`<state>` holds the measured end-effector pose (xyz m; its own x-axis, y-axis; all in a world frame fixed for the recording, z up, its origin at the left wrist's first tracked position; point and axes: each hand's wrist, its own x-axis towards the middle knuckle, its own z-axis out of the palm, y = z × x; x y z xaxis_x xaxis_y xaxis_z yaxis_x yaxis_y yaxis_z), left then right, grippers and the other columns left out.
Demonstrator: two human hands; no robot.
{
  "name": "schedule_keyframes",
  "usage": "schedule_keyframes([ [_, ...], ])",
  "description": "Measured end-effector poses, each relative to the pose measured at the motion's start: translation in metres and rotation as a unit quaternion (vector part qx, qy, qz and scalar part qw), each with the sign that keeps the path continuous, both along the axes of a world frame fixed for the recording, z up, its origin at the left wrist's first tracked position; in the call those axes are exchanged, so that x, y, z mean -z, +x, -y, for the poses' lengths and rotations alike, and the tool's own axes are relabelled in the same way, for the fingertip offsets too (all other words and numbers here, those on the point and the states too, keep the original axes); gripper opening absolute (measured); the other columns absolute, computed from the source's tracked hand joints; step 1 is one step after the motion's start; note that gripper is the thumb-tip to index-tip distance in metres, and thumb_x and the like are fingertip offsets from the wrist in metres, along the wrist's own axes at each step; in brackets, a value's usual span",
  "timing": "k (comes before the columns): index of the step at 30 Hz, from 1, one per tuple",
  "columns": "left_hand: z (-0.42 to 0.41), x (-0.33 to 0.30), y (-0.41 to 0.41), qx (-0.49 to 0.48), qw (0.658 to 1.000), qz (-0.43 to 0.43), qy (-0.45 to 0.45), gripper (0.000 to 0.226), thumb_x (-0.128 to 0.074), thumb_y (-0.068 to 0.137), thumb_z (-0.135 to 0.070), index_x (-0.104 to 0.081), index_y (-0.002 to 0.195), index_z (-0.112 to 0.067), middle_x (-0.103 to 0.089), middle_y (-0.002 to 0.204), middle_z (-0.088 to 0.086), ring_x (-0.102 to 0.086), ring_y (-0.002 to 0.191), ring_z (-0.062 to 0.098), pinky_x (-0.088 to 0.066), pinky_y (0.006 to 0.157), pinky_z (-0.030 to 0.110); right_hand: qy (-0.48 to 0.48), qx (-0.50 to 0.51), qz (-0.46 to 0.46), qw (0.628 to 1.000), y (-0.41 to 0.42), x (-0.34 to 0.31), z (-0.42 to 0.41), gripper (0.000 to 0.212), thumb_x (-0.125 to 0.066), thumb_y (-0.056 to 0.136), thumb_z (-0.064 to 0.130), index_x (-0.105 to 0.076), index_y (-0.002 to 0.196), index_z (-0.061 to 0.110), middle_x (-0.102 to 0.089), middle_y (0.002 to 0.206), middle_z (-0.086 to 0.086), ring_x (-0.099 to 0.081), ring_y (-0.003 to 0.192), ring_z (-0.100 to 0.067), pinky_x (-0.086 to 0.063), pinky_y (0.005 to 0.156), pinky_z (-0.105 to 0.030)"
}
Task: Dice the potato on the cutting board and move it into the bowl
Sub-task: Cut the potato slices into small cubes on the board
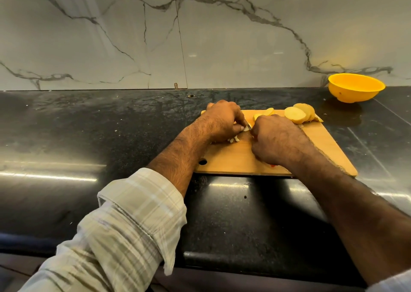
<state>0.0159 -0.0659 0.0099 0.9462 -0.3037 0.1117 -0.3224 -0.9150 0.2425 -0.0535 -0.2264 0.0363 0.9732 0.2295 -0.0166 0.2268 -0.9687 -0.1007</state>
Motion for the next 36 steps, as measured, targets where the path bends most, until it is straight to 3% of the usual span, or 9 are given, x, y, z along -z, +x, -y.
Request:
schedule_keyframes([
  [6, -0.008, 0.005, 0.002, -0.015, 0.999, 0.001, -0.031, 0.014, -0.073, 0.096, -0.039, -0.081, 0.107, -0.035, -0.068, 0.128, -0.015, -0.05, 0.134, 0.014, -0.029, 0.113, 0.058, 0.029, -0.013, 0.001, 0.999, -0.009, -0.002, 0.025, 0.036, -0.07, 0.091, 0.032, -0.073, 0.126, 0.027, -0.068, 0.113, 0.001, -0.062, 0.095, -0.018, -0.061, 0.08, -0.036],
  [11, -0.016, 0.009, 0.004, -0.017, 0.997, 0.002, -0.069, 0.008, -0.078, 0.092, -0.04, -0.082, 0.095, -0.033, -0.069, 0.121, -0.015, -0.052, 0.131, 0.014, -0.027, 0.115, 0.062, 0.074, 0.0, 0.048, 0.996, 0.001, 0.003, 0.018, 0.038, -0.068, 0.09, 0.034, -0.073, 0.128, 0.03, -0.07, 0.121, 0.0, -0.064, 0.096, -0.019, -0.063, 0.076, -0.037],
  [16, -0.013, 0.007, 0.005, -0.018, 0.998, 0.004, -0.064, 0.007, -0.078, 0.093, -0.036, -0.083, 0.096, -0.032, -0.069, 0.119, -0.014, -0.052, 0.129, 0.014, -0.028, 0.115, 0.061, 0.053, 0.004, 0.057, 0.997, 0.007, 0.014, 0.004, 0.034, -0.065, 0.095, 0.035, -0.072, 0.128, 0.026, -0.07, 0.118, -0.002, -0.061, 0.096, -0.02, -0.055, 0.072, -0.032],
  [21, -0.011, 0.006, 0.002, -0.025, 0.997, 0.001, -0.069, 0.005, -0.077, 0.094, -0.032, -0.082, 0.094, -0.03, -0.068, 0.119, -0.014, -0.052, 0.129, 0.014, -0.023, 0.116, 0.059, 0.021, 0.005, 0.052, 0.998, 0.01, 0.013, -0.007, 0.034, -0.064, 0.1, 0.033, -0.068, 0.132, 0.023, -0.068, 0.119, -0.004, -0.058, 0.094, -0.019, -0.055, 0.075, -0.034],
  [25, -0.008, 0.006, 0.001, -0.034, 0.997, -0.004, -0.064, 0.004, -0.077, 0.093, -0.035, -0.081, 0.094, -0.034, -0.068, 0.119, -0.016, -0.053, 0.127, 0.013, -0.026, 0.113, 0.057, 0.031, 0.002, 0.025, 0.999, 0.011, 0.009, -0.005, 0.037, -0.07, 0.096, 0.031, -0.068, 0.132, 0.023, -0.069, 0.118, -0.001, -0.062, 0.102, -0.021, -0.06, 0.085, -0.036],
  [30, -0.011, 0.004, 0.001, -0.029, 0.997, -0.021, -0.069, 0.005, -0.077, 0.093, -0.035, -0.081, 0.096, -0.033, -0.07, 0.119, -0.015, -0.054, 0.128, 0.014, -0.032, 0.114, 0.057, 0.04, -0.003, -0.017, 0.999, -0.002, 0.002, 0.014, 0.039, -0.074, 0.091, 0.03, -0.072, 0.129, 0.025, -0.07, 0.115, 0.003, -0.063, 0.1, -0.017, -0.061, 0.087, -0.037],
  [33, -0.018, 0.006, 0.003, -0.024, 0.993, -0.031, -0.114, 0.003, -0.081, 0.09, -0.033, -0.082, 0.089, -0.031, -0.07, 0.113, -0.014, -0.057, 0.123, 0.014, -0.036, 0.114, 0.06, 0.077, 0.002, 0.017, 0.997, -0.005, 0.0, 0.017, 0.034, -0.072, 0.091, 0.029, -0.076, 0.126, 0.027, -0.071, 0.119, 0.002, -0.063, 0.097, -0.017, -0.062, 0.083, -0.037],
  [36, -0.022, 0.004, 0.0, -0.029, 0.993, -0.029, -0.112, 0.004, -0.082, 0.089, -0.033, -0.082, 0.085, -0.03, -0.071, 0.114, -0.014, -0.056, 0.124, 0.012, -0.026, 0.119, 0.064, 0.089, 0.008, 0.058, 0.994, 0.001, 0.005, 0.01, 0.037, -0.069, 0.09, 0.032, -0.075, 0.127, 0.026, -0.071, 0.123, 0.001, -0.064, 0.097, -0.019, -0.064, 0.08, -0.039],
])
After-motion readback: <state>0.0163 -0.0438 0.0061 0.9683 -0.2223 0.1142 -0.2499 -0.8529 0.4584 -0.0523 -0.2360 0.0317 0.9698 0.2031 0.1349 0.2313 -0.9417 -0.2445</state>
